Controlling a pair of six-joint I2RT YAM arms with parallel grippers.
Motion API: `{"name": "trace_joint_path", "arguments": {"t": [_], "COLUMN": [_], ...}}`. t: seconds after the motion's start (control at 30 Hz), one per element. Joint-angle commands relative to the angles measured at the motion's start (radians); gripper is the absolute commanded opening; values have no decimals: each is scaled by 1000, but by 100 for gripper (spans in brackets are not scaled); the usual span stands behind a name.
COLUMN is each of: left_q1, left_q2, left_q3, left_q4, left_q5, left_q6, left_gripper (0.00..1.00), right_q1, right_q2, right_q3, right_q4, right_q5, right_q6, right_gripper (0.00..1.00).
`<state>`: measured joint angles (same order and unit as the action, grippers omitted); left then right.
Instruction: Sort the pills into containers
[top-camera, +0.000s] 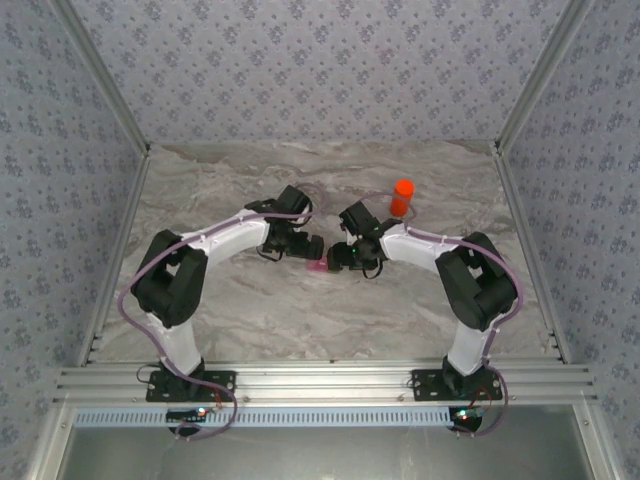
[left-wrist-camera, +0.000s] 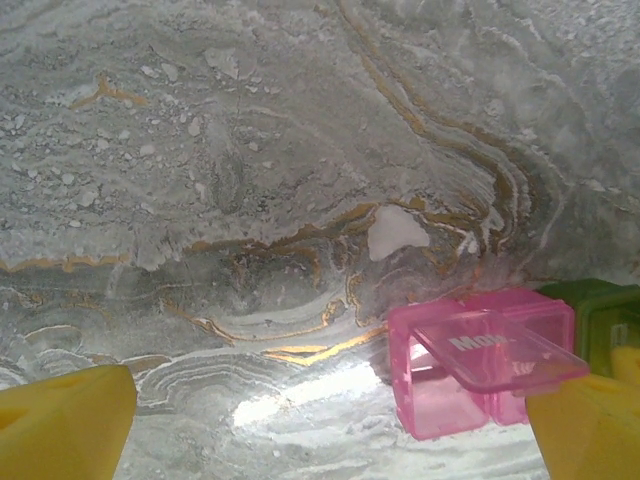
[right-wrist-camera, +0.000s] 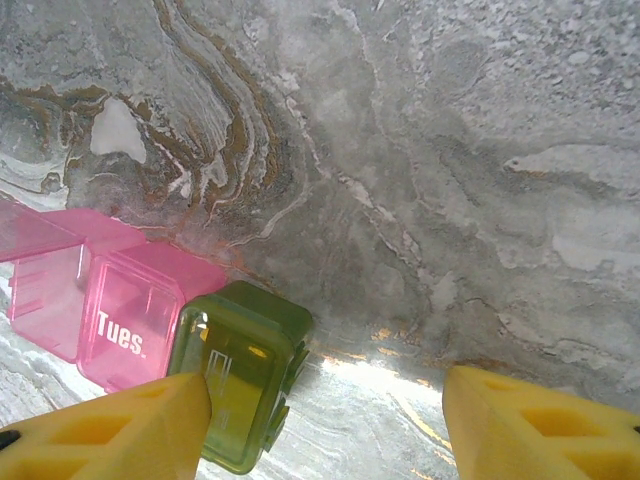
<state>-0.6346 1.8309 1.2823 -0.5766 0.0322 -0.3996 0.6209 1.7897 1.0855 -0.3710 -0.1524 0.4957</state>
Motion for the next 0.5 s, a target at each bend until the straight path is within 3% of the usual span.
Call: {"name": "trace_joint_path", "arguments": {"t": [0.0,0.47], "left_q1": [13,38], "left_q2": [34,65], "left_q3": [28,34], "left_q4": [-12,17], "left_q5": [-7,-2], "left_q6": [24,7], "left_gripper": [100,100], "right_q1": [9,11], "right_q2": [36,40], "right_q3": [3,7], "right_q4": [-56,-57], "right_q5": [34,34], "right_q6": [-23,-27], "right_gripper": [65,65]}}
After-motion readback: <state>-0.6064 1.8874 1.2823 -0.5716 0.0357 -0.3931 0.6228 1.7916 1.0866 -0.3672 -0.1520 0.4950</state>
